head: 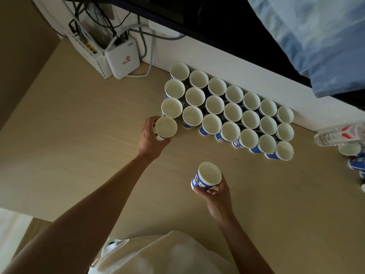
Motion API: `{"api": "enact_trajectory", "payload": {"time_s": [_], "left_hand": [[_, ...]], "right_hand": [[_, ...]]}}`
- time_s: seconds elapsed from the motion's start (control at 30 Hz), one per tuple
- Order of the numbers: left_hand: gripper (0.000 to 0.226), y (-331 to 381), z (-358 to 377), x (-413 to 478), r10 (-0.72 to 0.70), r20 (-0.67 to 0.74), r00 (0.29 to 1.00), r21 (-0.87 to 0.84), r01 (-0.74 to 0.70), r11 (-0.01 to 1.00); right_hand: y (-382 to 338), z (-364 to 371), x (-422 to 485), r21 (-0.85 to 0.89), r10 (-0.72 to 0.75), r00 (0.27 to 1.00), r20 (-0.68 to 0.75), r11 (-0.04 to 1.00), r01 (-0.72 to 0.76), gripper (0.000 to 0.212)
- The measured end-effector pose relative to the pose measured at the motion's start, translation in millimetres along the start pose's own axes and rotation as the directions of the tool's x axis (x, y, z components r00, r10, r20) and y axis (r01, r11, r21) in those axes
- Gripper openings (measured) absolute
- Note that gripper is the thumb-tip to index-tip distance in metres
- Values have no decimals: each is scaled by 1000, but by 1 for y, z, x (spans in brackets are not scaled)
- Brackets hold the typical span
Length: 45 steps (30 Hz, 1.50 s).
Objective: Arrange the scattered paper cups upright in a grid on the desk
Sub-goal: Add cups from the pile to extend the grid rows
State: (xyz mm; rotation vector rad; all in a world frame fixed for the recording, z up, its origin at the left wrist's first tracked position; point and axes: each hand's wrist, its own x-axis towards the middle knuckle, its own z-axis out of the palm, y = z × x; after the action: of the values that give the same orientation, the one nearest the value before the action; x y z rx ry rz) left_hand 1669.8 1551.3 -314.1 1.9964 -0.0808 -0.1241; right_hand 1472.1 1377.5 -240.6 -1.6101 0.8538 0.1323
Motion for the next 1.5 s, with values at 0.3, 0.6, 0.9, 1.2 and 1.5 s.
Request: {"api": "enact_trajectory", "payload": {"time_s": [0.3, 0.6, 0.9, 1.2, 1.5], "left_hand": [[81, -2, -5, -7, -44, 39, 998, 8, 44, 999], [91, -6, -8, -22, -78, 97, 992, 56, 73, 996], [88, -9, -11, -34, -143, 55, 988, 95, 137, 986], [80, -13, -21, -60, -165, 39, 985, 100, 161, 982], [75, -6, -24, -72, -205, 52, 977, 67, 201, 977]], "right_hand": [[7, 8, 11, 34, 15, 1000, -27, 999, -14, 62], [-9, 39, 51, -12, -65, 994, -87, 998, 64, 63], [-17, 67, 95, -77, -140, 980, -144, 989, 130, 61], [-4, 87, 117, -102, -186, 959, -213, 981, 167, 74], [-7, 95, 121, 33, -141, 965, -220, 988, 151, 65]]}}
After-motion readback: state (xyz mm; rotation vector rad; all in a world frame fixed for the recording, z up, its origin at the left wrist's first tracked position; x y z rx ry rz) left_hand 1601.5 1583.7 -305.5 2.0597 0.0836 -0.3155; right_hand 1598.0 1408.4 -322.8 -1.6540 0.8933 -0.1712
